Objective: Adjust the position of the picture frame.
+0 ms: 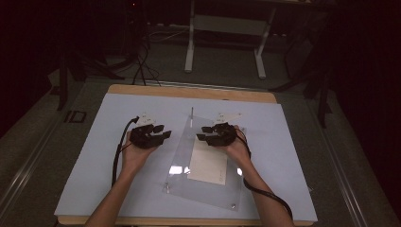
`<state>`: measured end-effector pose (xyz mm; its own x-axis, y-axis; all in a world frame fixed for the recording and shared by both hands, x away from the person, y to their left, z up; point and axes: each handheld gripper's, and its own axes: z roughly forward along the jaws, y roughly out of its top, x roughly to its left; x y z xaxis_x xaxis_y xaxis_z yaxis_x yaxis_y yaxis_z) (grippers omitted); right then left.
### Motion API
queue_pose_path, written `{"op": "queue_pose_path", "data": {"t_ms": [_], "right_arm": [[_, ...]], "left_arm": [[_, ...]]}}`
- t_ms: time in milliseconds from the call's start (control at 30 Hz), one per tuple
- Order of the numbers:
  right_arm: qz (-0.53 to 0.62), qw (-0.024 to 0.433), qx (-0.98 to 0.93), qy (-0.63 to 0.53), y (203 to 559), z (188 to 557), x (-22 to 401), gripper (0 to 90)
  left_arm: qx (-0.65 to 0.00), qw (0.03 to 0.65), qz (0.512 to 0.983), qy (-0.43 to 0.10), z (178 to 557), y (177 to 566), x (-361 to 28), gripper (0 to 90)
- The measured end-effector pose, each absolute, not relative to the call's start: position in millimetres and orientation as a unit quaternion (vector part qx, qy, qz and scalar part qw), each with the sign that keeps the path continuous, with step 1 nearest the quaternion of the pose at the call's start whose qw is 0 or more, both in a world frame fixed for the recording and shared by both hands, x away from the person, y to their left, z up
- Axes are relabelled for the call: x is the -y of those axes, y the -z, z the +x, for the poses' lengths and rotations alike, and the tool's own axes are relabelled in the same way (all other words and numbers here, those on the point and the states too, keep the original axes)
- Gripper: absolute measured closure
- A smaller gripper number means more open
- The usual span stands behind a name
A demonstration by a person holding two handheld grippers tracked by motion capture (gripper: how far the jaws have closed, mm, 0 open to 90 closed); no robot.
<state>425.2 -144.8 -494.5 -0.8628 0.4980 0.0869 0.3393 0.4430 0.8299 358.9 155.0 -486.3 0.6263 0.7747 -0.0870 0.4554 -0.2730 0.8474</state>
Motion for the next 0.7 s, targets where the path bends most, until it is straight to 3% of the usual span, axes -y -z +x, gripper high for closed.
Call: {"op": "queue_pose_path", "data": {"t_ms": [700], "right_arm": [[0.325, 0.118, -0.83, -0.437, 502.4, 488.5, 135.3, 64.6]], "left_arm": [[-0.368, 0.489, 0.778, -0.139, 261.3, 500.4, -171.9, 57.8]]}}
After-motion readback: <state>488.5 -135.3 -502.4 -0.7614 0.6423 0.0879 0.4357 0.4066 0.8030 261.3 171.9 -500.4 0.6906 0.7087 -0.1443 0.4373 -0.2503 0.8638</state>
